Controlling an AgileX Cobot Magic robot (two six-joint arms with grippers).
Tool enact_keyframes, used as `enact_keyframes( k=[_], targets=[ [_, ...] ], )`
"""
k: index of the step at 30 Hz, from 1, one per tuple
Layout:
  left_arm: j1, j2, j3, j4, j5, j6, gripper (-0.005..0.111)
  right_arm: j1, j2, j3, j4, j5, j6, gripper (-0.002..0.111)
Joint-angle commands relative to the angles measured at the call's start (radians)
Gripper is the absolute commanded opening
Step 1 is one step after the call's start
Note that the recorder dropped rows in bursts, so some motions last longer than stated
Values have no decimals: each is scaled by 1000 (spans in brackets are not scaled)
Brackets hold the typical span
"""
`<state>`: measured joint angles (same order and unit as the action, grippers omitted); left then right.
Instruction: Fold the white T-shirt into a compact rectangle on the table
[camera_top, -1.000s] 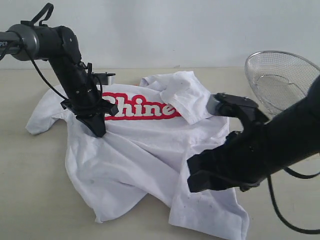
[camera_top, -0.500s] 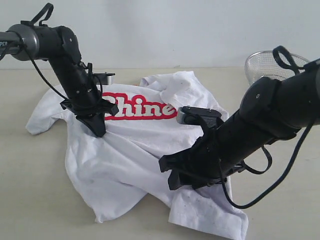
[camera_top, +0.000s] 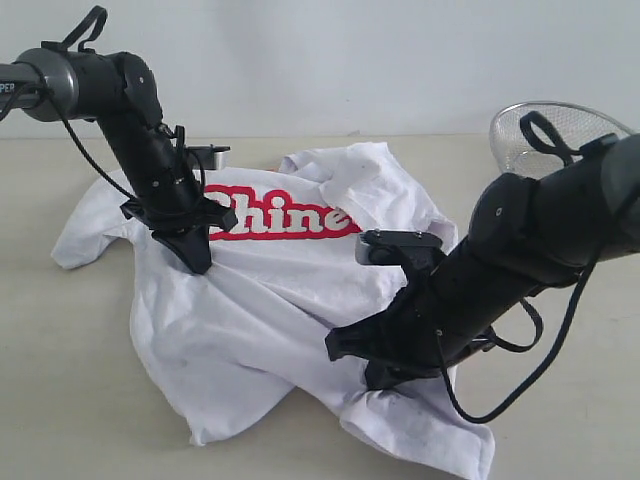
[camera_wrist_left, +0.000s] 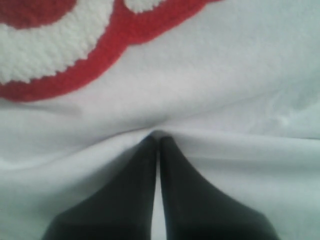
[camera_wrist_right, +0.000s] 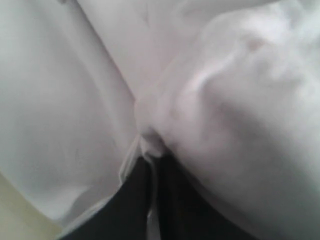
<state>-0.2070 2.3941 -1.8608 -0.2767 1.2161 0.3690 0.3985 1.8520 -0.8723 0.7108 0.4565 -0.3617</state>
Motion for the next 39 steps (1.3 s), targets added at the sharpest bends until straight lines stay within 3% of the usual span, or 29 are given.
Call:
enact_keyframes(
  k=[1,14,19,22,26,27,39],
  targets=[
    [10,21,10,75,-13,-16,5,0,-43,-1,-113,7,83,0],
    [10,21,10,79,-11,-16,5,-204,-179,2,-227,218,102,0],
    [10,21,10,79,-11,-16,5,-177,-182,2,-115,221,40,0],
    [10,21,10,79,-13,-16,5,-121,-182,2,21,216,-87,13],
    [10,21,10,79,-11,-16,5,-35,-180,2,50,127,-73,50],
    [10,21,10,79,-11,-16,5,-20,-175,2,46,93,-52,55],
    [10,21,10,79,-11,-16,5,-7,-25,2,43,23,1,55]
  ],
)
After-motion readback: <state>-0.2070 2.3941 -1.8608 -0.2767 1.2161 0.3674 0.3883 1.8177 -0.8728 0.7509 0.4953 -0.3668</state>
